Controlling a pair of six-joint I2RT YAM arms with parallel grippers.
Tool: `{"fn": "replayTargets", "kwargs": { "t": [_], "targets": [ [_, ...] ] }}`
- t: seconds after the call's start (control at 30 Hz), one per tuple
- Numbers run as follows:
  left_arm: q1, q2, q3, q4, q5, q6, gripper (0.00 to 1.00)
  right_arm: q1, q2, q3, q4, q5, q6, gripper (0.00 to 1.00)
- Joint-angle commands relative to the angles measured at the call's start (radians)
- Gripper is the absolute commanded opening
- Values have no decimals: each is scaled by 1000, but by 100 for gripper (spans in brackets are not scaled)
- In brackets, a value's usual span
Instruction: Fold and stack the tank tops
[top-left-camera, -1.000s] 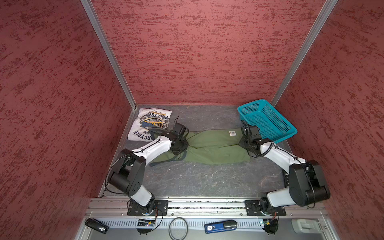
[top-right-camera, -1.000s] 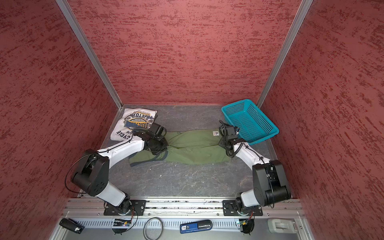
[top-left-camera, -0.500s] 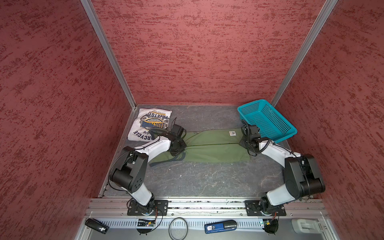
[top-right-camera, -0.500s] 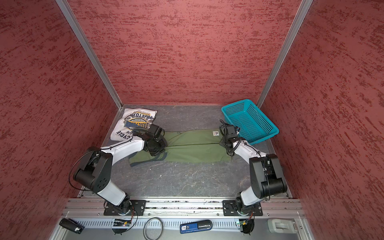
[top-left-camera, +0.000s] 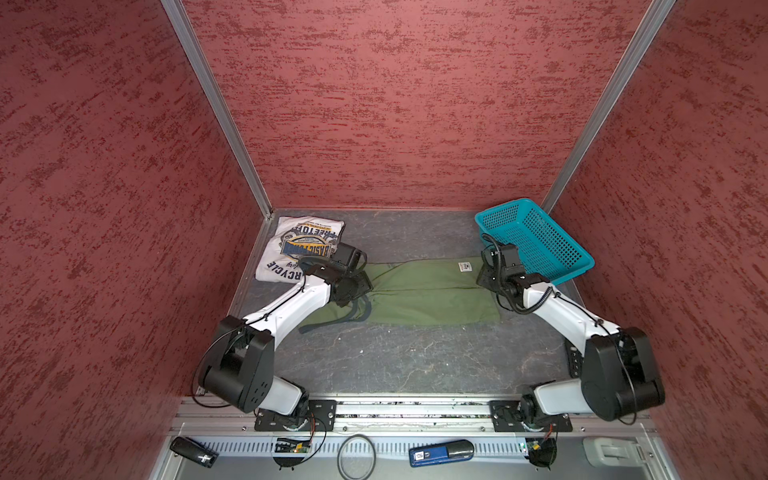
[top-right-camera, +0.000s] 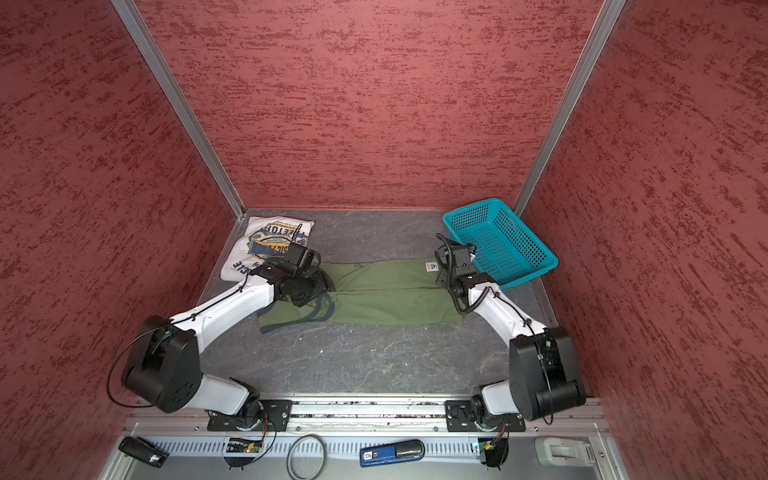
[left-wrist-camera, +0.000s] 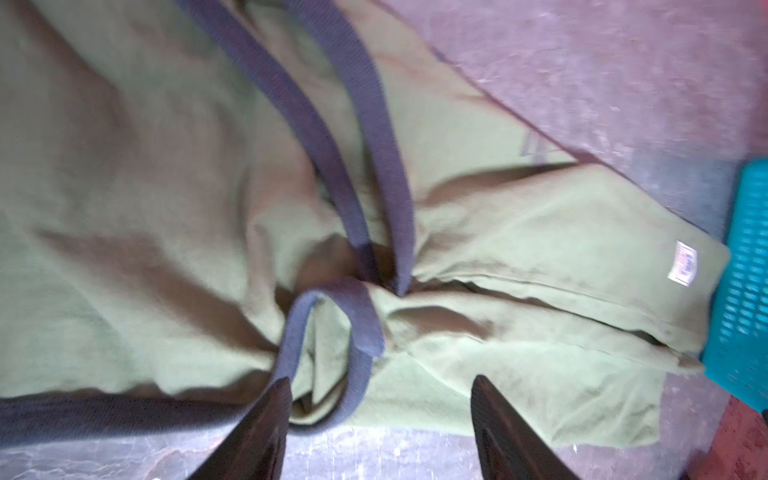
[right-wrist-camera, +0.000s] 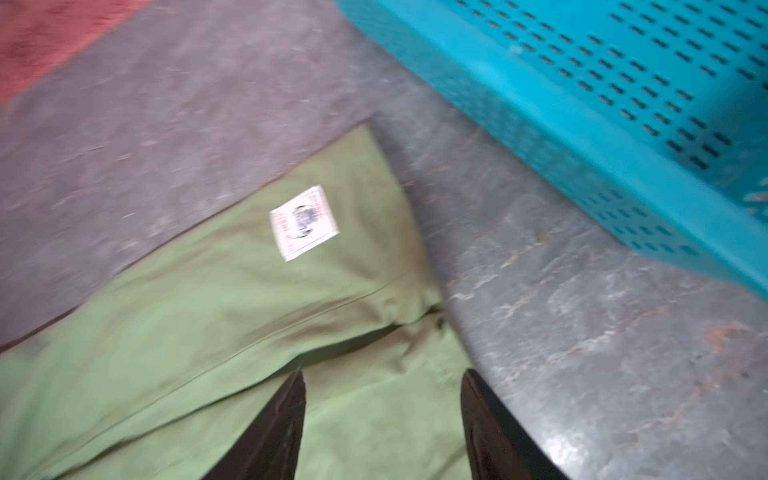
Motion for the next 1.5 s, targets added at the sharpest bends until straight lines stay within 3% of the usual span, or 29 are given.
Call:
{"fn": "replayTargets", "kwargs": {
  "t": [0.0,0.2,0.4,0.47,0.63,0.8,0.9,1.03,1.23,1.47],
  "targets": [
    [-66,28,18,19,15,47,68,84,20,0,-6,-78,-1,61],
    [-150,216,105,77,73,48,64,149,204,61,68,-195,29,61],
    [-187,335,128,109,135,25,64,113,290,58,30,-145,38,61],
    [-193,305,110,110,129,24,64,65,285,23,30,-150,48,61],
    [-173,41,-13,73,16,11,71,-2,256,-39,44,-135,16,61],
    [-52,-311,-195,-159,-166,-143,73,-13,238,-58,73,-131,-2,62],
    [46,-530,-306,-260,-197,-212,73,-13,208,-74,106,-142,-1,63],
    [202,-667,-394,-336,-187,-235,76,-13,184,-71,113,-163,-5,63],
    [488,-622,-533,-111,42,-143,65,-14,160,-74,105,-161,-14,64],
    [539,-431,-523,59,110,-109,55,-13,156,-104,120,-170,-6,65]
  ]
}}
